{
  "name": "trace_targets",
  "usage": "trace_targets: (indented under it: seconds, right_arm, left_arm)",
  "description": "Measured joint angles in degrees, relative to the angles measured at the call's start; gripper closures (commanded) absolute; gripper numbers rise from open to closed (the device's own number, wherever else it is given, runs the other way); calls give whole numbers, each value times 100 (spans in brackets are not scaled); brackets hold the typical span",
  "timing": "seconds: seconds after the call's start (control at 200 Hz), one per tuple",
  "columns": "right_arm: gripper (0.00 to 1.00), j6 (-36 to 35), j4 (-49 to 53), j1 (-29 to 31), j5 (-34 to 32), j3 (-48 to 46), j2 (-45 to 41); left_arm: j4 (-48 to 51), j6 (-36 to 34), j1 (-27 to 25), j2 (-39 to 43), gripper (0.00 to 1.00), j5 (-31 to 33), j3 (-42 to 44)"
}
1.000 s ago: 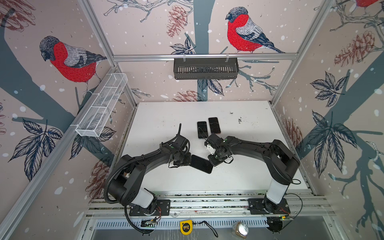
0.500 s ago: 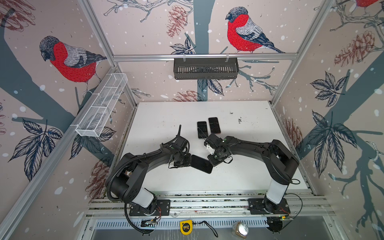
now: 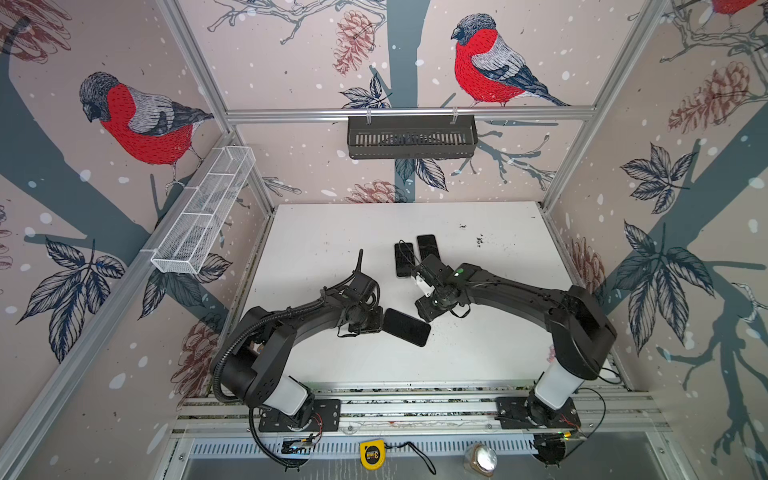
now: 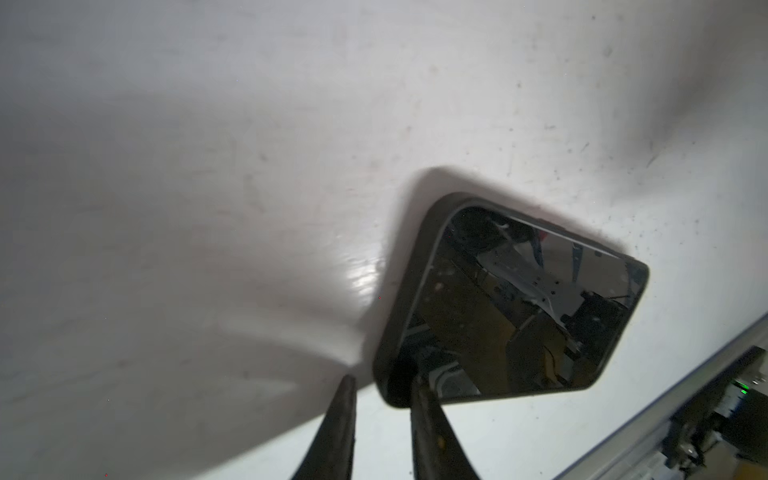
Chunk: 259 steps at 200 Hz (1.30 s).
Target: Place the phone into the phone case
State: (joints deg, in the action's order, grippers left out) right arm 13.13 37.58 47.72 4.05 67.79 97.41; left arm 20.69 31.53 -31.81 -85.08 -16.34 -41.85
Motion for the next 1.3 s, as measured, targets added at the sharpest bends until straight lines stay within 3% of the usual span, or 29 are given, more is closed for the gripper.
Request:
trace_targets:
  seconds: [0.19, 0.395, 0.5, 0.59, 0.695, 0.821, 0.896, 1.121, 1.296]
  right_arm:
    - [0, -304, 2, 136, 149, -103, 129]
    - [1, -586, -57, 748, 164, 13, 529]
    - [0, -678, -90, 916, -28, 133, 898]
    - [0, -699, -111, 962, -256, 238, 1145]
    - [10, -662, -114, 986, -332, 358, 1276]
    - [45, -568, -221, 1008, -387, 393, 1325]
    - [55, -516, -249, 1032, -494, 409, 1314]
    - [52, -98, -243, 933, -654, 293, 1110]
    - [52, 247, -87, 160, -710, 260, 669]
  left_arm:
    - [601, -50, 55, 938, 73, 496, -614]
    - [1449, -197, 92, 2326, 71, 1401, -1130]
    - [1696, -302, 96, 3224, 61, 1845, -1167]
    - [1869, -297, 96, 3904, 58, 2144, -1161]
    - [2031, -299, 101, 4284, 59, 2302, -1126]
    - [2059, -302, 101, 4411, 59, 2271, -960]
    - [2013, -302, 101, 4520, 59, 2234, -798]
    - [1725, -282, 101, 4717, 59, 2048, -317]
    - [1556, -280, 101, 4870, 59, 2020, -240]
